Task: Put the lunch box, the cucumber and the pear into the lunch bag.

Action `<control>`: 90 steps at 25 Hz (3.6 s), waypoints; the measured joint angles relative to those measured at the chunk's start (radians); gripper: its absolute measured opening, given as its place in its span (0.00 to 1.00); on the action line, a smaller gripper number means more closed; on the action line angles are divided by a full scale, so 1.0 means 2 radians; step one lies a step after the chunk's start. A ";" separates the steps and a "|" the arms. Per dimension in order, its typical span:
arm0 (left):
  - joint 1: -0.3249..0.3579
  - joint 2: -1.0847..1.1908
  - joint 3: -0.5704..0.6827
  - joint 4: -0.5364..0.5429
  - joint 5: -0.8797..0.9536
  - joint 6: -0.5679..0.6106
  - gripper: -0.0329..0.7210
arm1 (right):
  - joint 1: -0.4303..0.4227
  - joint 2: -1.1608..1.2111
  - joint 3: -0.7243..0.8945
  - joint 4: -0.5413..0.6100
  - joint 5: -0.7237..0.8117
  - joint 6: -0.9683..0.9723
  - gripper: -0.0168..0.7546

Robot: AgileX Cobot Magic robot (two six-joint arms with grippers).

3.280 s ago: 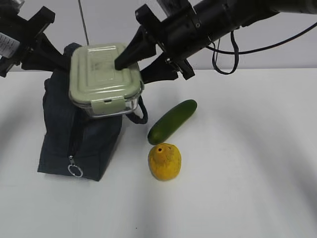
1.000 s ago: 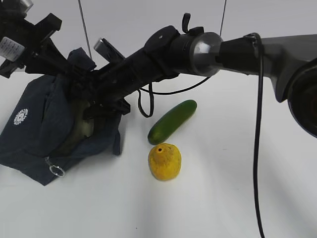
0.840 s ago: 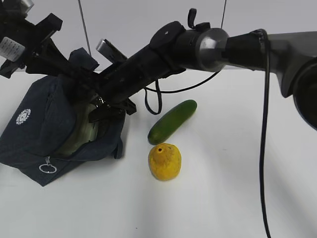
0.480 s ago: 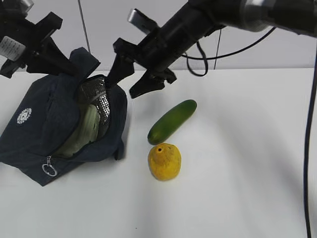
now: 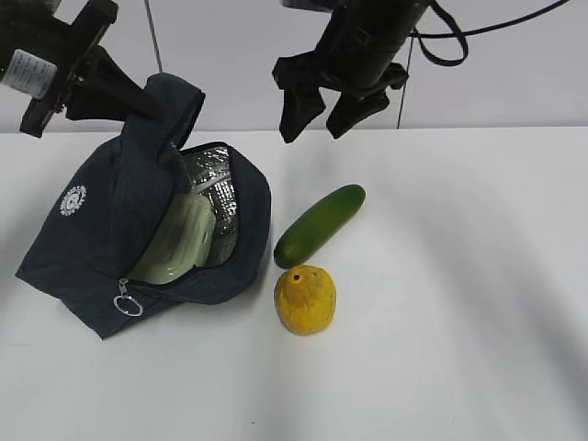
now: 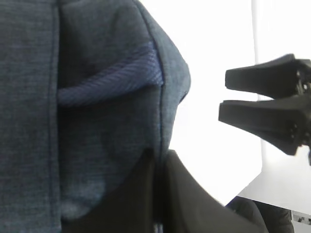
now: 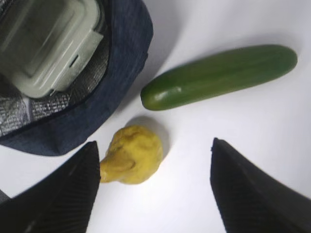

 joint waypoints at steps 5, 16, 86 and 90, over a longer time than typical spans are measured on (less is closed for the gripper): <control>0.000 0.000 0.000 -0.005 0.001 0.007 0.05 | 0.000 -0.053 0.067 -0.012 0.002 -0.030 0.70; 0.000 0.000 0.000 0.005 0.001 0.009 0.05 | 0.025 -0.085 0.161 -0.068 0.002 0.044 0.70; 0.000 0.000 0.000 0.008 0.028 0.015 0.05 | 0.019 0.090 -0.144 -0.028 0.000 0.168 0.55; 0.000 0.000 0.000 0.008 0.028 0.015 0.05 | 0.019 0.079 -0.140 0.031 0.006 0.139 0.55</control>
